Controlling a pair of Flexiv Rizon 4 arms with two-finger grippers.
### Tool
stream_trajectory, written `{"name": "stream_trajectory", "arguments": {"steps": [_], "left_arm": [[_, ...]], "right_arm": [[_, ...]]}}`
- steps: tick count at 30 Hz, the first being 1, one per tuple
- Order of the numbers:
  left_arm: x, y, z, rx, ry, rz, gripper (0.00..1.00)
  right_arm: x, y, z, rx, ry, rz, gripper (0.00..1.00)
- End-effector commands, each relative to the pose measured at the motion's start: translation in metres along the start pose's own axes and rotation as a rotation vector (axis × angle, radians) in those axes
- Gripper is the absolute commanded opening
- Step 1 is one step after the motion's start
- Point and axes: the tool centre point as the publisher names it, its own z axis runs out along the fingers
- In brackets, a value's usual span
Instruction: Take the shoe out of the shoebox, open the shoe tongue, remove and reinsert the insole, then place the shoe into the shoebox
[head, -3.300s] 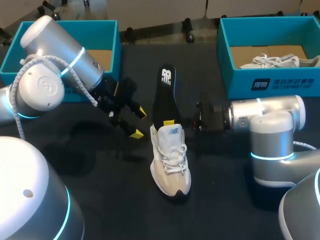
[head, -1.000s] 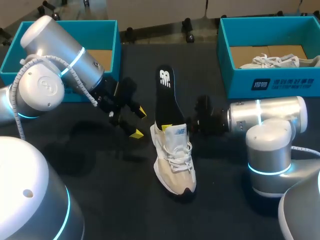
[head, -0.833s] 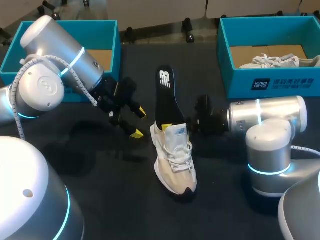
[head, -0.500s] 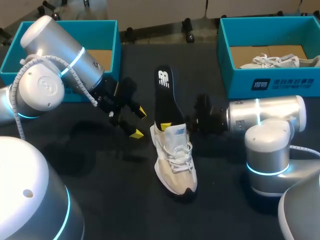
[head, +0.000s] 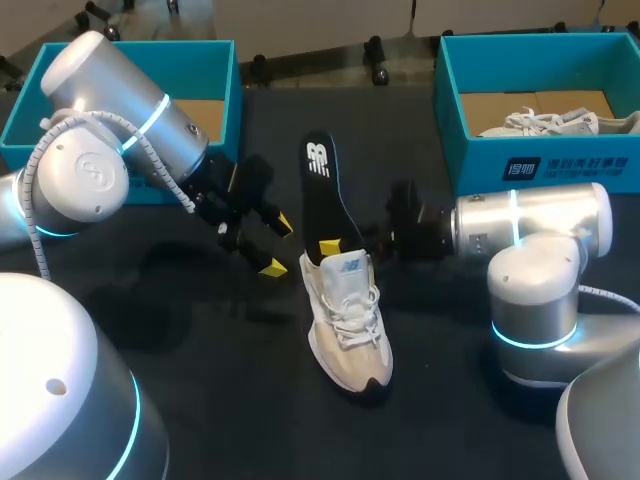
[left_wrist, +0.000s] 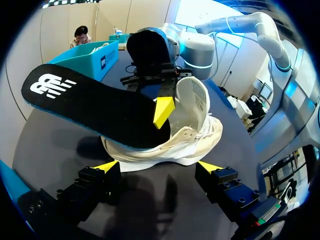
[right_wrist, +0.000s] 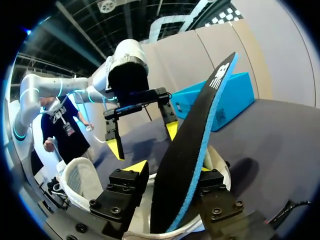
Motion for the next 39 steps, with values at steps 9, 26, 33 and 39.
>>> {"name": "stream_trajectory", "arguments": {"steps": [9, 26, 33, 39], "left_arm": [[0.0, 0.0, 0.001, -0.003, 0.0, -0.001, 1.0], [0.0, 0.0, 0.001, -0.003, 0.0, -0.001, 1.0], [0.0, 0.0, 0.001, -0.003, 0.0, -0.001, 1.0], [0.0, 0.0, 0.001, -0.003, 0.0, -0.001, 1.0]], "right_arm": [[-0.016, 0.013, 0.006, 0.037, 0.039, 0.002, 0.45], [-0.005, 0.002, 0.005, 0.035, 0.035, 0.029, 0.0], [0.004, -0.008, 0.006, 0.038, 0.038, 0.052, 0.0], [0.013, -0.016, 0.006, 0.041, 0.035, 0.076, 0.0]]}}
